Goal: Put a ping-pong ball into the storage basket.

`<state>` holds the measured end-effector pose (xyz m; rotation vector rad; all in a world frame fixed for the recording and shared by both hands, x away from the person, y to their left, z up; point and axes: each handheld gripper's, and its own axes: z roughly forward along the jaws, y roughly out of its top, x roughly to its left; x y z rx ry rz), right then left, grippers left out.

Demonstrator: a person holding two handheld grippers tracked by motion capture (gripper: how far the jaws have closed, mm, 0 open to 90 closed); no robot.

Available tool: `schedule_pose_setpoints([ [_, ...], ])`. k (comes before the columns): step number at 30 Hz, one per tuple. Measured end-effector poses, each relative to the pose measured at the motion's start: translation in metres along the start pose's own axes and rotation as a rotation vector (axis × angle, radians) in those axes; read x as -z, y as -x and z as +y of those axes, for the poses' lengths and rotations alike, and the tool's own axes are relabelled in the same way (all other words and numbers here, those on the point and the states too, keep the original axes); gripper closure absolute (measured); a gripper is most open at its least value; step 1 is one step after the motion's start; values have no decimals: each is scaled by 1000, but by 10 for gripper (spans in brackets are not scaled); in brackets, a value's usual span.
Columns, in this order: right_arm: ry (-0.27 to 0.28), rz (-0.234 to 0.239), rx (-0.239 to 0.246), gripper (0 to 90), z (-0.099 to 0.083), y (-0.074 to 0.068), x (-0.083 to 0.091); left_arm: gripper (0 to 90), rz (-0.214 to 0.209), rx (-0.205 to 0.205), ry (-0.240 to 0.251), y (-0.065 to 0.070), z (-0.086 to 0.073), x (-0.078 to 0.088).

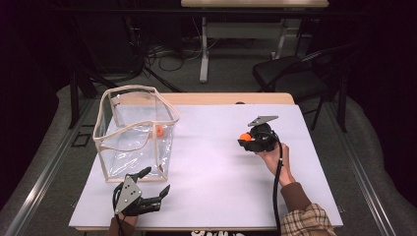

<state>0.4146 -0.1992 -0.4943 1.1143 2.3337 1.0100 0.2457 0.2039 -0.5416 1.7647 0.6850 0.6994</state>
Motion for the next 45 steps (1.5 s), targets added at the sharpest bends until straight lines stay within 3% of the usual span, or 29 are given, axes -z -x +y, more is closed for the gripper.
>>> schedule_pose_setpoints([
  [45, 58, -1, 37, 509, 36, -4, 36, 158, 1, 1, -1, 0, 0, 0],
])
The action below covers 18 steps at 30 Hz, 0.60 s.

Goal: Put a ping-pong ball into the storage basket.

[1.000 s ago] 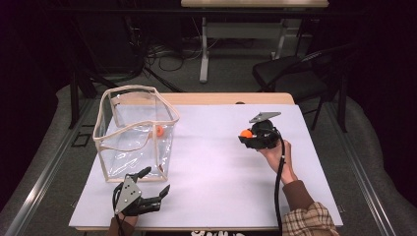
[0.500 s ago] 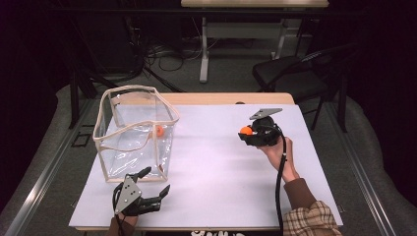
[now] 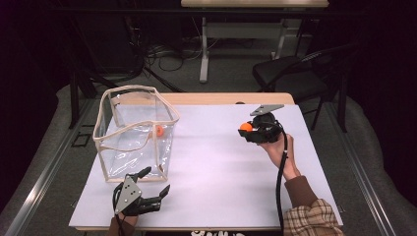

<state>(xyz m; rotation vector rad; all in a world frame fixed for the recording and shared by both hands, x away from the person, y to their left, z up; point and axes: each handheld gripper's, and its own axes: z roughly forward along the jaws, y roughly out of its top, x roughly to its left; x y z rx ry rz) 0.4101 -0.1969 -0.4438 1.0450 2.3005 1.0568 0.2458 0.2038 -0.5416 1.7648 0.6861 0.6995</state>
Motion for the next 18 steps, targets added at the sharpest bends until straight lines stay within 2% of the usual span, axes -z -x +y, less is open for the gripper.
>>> schedule_pose_setpoints([
  [18, 36, 10, 16, 509, 16, -4, 9, 158, 0, 1, 2, 0, 0, 0],
])
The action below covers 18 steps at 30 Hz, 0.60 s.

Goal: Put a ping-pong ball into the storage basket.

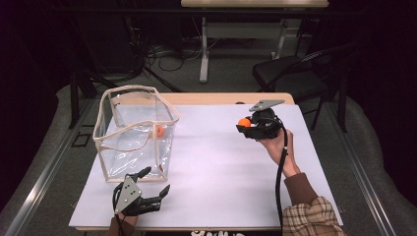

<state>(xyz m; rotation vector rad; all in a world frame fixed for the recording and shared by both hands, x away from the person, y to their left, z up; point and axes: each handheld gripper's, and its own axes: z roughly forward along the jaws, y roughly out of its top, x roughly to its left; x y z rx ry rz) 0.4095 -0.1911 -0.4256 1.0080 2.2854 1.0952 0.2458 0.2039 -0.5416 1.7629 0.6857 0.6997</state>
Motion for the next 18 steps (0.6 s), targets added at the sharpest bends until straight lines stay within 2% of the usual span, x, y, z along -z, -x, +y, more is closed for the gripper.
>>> schedule_pose_setpoints([
  [18, 23, 24, 20, 509, 19, -9, -3, 158, 0, 0, 0, 0, 0, 0],
])
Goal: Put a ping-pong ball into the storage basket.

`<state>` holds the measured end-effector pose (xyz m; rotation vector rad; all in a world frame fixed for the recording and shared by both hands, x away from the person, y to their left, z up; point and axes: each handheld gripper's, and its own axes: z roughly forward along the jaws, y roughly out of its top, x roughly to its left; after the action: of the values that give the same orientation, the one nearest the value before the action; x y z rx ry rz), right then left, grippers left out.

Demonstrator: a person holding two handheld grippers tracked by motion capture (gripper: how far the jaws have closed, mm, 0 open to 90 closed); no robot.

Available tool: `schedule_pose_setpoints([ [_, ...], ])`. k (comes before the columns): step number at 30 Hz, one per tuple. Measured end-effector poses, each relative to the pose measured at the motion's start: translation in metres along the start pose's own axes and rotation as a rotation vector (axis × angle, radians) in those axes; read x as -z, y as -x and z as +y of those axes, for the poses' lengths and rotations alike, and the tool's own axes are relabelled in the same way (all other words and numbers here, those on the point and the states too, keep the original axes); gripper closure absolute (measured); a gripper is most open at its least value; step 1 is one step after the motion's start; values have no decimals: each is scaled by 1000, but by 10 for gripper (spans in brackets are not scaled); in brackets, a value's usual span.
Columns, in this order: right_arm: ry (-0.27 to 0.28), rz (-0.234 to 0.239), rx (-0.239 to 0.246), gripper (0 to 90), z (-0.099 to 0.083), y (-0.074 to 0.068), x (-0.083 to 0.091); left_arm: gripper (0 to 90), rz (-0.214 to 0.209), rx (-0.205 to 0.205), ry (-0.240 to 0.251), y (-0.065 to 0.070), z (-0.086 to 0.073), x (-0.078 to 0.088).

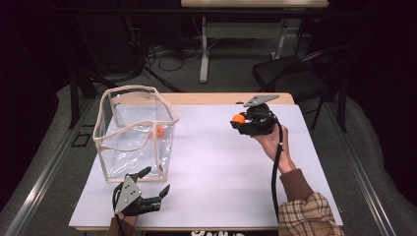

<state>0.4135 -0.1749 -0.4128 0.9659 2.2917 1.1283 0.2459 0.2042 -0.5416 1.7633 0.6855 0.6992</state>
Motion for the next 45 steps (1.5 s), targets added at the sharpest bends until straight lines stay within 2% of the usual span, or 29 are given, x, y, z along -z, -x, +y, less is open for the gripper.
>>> schedule_pose_setpoints([
  [17, 9, 24, 10, 509, 11, -7, -10, 158, 1, 5, 2, 0, 0, 0],
  [45, 25, 37, 39, 509, 31, -17, -22, 158, -2, 3, 2, -1, 0, -1],
])
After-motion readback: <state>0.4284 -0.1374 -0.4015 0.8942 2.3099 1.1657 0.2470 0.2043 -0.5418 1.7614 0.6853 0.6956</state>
